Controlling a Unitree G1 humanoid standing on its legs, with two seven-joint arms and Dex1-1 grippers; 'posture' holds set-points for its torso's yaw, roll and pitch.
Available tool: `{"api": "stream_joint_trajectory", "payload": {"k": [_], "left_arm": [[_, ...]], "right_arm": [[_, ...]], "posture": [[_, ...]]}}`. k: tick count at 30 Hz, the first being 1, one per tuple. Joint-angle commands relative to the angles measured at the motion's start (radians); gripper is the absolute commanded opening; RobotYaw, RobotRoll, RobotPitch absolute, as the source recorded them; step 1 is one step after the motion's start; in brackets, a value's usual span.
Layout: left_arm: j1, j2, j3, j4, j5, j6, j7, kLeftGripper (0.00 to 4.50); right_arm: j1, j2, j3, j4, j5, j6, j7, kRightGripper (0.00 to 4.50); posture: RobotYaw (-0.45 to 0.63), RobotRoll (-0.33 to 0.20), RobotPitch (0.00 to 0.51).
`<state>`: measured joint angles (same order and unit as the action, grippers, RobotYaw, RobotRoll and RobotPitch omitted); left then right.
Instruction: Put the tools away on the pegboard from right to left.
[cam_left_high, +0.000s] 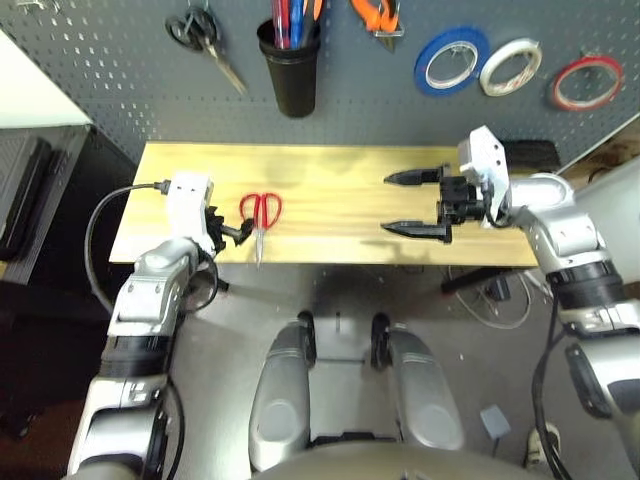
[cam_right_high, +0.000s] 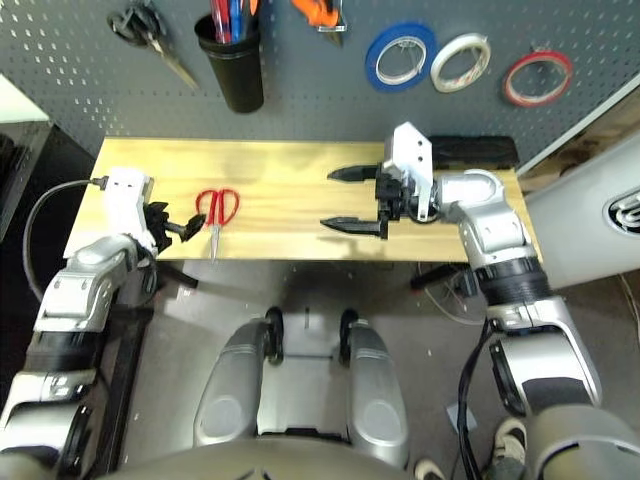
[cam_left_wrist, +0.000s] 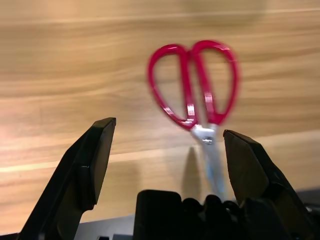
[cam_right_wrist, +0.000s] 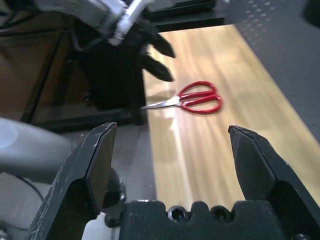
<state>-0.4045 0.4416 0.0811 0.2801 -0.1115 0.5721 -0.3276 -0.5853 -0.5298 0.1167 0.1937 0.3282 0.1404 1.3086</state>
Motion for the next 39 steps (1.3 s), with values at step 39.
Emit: {"api": "stream_joint_trajectory", "payload": {"k": [39], "left_arm": [[-0.205,-0.113,0.111,0.535,0.015,-0.266,0.232,4.48]], "right_arm": [[0.195,-0.064,0.079,-0.221,-0.023,0.072,-0.010,4.50]], "posture": [[-0.03,0.000,0.406]]}}
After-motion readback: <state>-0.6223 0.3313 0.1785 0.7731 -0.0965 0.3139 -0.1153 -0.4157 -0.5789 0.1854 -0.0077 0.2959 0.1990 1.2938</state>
